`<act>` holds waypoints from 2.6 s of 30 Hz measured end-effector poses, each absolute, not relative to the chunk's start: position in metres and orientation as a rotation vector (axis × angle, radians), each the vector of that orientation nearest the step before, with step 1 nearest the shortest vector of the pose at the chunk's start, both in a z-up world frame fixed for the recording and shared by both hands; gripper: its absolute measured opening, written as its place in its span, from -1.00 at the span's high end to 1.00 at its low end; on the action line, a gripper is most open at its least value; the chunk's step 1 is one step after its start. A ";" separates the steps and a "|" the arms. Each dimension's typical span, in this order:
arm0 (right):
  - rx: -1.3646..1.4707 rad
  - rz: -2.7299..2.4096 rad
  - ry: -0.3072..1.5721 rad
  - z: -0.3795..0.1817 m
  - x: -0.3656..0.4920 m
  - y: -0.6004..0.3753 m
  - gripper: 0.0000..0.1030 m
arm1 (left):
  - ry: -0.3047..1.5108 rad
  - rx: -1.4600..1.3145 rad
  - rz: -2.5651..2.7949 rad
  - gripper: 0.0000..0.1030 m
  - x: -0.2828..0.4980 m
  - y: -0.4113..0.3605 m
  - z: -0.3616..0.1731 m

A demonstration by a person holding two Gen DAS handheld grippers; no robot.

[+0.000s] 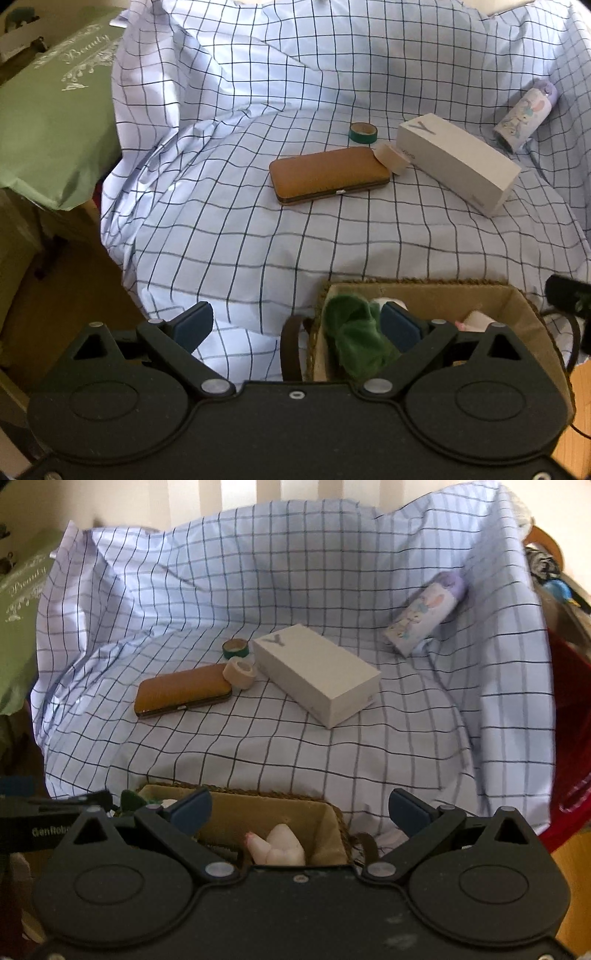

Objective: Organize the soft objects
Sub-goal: 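Close the left tool on the green tape roll while the right tool approaches the beige tape roll, then close the right tool on the beige tape roll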

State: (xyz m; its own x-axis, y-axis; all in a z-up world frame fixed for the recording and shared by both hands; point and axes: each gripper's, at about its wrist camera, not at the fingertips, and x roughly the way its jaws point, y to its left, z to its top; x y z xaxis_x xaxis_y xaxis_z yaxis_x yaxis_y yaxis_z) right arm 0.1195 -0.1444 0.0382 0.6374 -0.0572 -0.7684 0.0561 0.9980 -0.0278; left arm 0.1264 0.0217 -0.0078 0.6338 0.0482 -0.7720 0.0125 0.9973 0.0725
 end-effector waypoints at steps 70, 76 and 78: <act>0.091 0.010 0.881 -0.029 0.257 -0.121 -0.98 | 1.046 0.093 -0.062 0.07 0.481 -0.041 -0.068; 0.191 0.033 0.874 -0.020 0.278 -0.115 -0.80 | 1.038 0.127 -0.043 0.07 0.475 -0.010 -0.067; 0.210 0.017 0.890 -0.021 0.290 -0.111 -0.63 | 1.034 0.136 -0.036 0.07 0.473 0.001 -0.068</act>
State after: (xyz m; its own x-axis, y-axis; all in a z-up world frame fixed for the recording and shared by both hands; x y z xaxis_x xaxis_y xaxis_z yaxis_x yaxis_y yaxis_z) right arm 0.2895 -0.1111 -0.0210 0.6303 0.1017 -0.7697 0.0724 0.9794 0.1887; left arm 0.4730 0.0006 -0.0678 0.5118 0.0345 -0.8584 0.0934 0.9910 0.0955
